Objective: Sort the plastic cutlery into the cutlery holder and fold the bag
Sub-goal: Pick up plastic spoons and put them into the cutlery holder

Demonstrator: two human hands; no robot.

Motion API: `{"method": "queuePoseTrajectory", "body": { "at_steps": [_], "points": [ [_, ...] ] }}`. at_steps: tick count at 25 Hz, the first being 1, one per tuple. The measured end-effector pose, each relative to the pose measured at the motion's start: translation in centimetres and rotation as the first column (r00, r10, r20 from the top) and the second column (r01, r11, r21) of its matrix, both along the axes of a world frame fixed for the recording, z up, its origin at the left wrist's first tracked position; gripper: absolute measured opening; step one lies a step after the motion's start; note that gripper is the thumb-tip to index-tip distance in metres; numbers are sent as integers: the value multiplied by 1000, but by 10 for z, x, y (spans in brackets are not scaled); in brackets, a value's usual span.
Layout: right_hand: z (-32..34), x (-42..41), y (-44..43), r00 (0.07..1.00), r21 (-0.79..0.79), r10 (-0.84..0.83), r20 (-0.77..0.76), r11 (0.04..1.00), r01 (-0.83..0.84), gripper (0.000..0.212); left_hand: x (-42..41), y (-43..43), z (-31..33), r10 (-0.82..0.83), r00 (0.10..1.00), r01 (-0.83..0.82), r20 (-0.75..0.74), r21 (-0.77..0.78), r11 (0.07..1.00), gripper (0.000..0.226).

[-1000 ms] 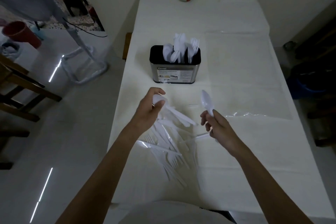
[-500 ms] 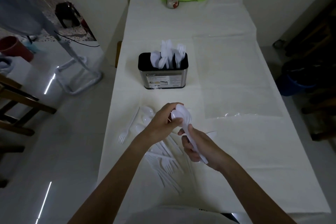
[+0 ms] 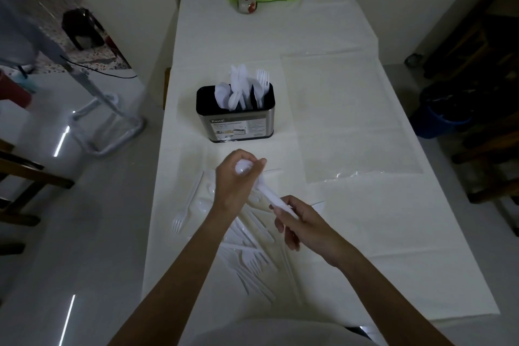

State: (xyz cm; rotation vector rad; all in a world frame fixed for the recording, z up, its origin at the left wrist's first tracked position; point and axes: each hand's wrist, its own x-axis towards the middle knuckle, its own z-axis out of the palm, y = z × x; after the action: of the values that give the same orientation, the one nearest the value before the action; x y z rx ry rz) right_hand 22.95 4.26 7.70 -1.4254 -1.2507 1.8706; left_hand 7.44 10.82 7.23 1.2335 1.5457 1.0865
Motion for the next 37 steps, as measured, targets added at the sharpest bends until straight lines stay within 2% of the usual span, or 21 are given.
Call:
{"method": "queuePoseTrajectory", "body": {
  "at_steps": [3,5,8,11,14,17,20,24,27,29,30,32,34,37],
  "points": [
    [-6,-2,-6,993,147,-8,118,989,-9,31,-3,1,-3,121,989,-123,-85,-20,992,37],
    [-6,-4,-6,985,153,87,151,982,-110,25,-3,0,-4,64,994,-65,-91,-13,998,40],
    [-1,-3,1,980,-44,197,-20,979,-197,10,3,-4,-2,-150,983,150,-103,-13,989,40],
    [3,-2,8,976,-127,129,-178,980,-152,17,8,-4,2,-256,965,253,-64,-45,966,34],
    [-1,3,10,982,-97,83,-171,990,-101,30,2,-3,6,-327,940,336,97,-90,938,18],
    [-1,4,9,980,-71,114,-165,989,-127,30,-1,-6,9,-425,900,433,96,-77,898,9],
    [2,1,13,972,-64,135,-190,987,-149,27,2,-6,10,-448,883,462,141,-83,883,7],
    [-1,-1,20,936,-149,149,-320,967,-205,19,-6,-1,7,-514,855,519,73,-85,850,12],
    [-5,-5,30,953,-134,174,-247,968,-211,26,-16,6,10,-569,822,566,-8,-80,820,19],
    [-6,-7,42,968,-112,117,-221,983,-144,27,-26,16,15,-512,855,509,-81,-63,859,27],
    [-5,-8,52,976,-81,87,-198,991,-104,29,-33,24,18,-424,902,422,-82,-41,906,28],
    [3,-14,74,996,41,65,-58,997,-62,37,-53,41,18,-160,986,161,-38,21,987,26],
    [20,-25,100,998,149,48,49,987,-55,41,-75,63,9,74,997,-74,12,16,997,26],
    [39,-45,144,999,271,-4,42,962,-8,40,-100,97,-3,186,982,-183,17,-126,975,36]
  ]
}}
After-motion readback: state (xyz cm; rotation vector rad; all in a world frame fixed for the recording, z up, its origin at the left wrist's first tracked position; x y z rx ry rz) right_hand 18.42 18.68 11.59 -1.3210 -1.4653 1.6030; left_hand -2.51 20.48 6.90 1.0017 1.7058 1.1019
